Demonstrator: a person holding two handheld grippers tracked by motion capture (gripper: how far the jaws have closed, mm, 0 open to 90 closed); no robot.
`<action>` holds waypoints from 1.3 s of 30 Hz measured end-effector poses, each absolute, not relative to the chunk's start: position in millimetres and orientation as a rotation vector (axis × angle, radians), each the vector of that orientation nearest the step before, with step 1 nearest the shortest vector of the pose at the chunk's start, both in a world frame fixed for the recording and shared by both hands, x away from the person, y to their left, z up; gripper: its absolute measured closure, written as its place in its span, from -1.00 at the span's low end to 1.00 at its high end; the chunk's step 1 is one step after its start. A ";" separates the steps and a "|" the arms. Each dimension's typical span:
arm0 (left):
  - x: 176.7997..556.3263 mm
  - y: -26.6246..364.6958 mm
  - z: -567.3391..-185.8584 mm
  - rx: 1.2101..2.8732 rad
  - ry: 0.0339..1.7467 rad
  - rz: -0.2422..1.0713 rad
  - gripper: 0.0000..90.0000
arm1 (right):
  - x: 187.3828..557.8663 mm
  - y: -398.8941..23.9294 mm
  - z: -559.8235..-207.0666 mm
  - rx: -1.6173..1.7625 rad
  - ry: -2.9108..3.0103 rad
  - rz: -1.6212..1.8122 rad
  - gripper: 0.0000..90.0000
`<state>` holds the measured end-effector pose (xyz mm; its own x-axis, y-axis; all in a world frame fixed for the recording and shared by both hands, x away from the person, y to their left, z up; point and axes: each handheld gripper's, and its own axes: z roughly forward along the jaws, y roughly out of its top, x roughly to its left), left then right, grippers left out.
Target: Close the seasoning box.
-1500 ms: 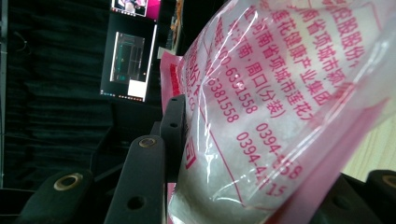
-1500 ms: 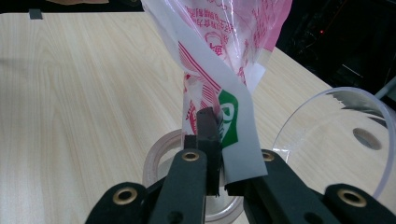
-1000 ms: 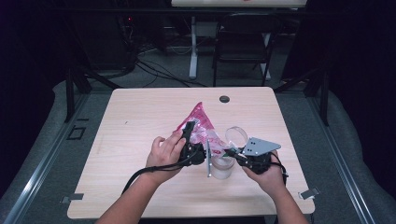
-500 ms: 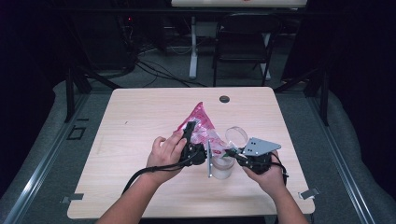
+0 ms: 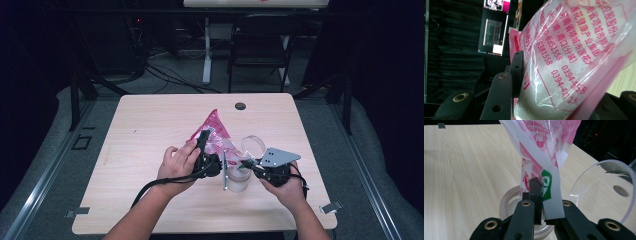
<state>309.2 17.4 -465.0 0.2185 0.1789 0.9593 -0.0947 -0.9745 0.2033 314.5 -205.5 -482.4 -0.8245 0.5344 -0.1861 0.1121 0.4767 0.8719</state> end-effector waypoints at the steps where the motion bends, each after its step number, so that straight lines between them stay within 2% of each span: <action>1: 309.2 17.3 -465.0 2.273 0.078 1.837 0.47 | 314.6 -205.6 -482.6 0.539 2.291 1.306 0.96; 39: 308.5 13.6 -464.3 2.268 0.073 1.832 0.47 | 314.8 -208.7 -483.6 0.552 2.296 1.294 0.96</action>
<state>308.5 13.6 -464.3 0.2199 0.1789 0.9590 -0.1017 -0.9735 0.2049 314.8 -208.7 -483.6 -0.8212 0.5407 -0.1826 0.1236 0.4809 0.8680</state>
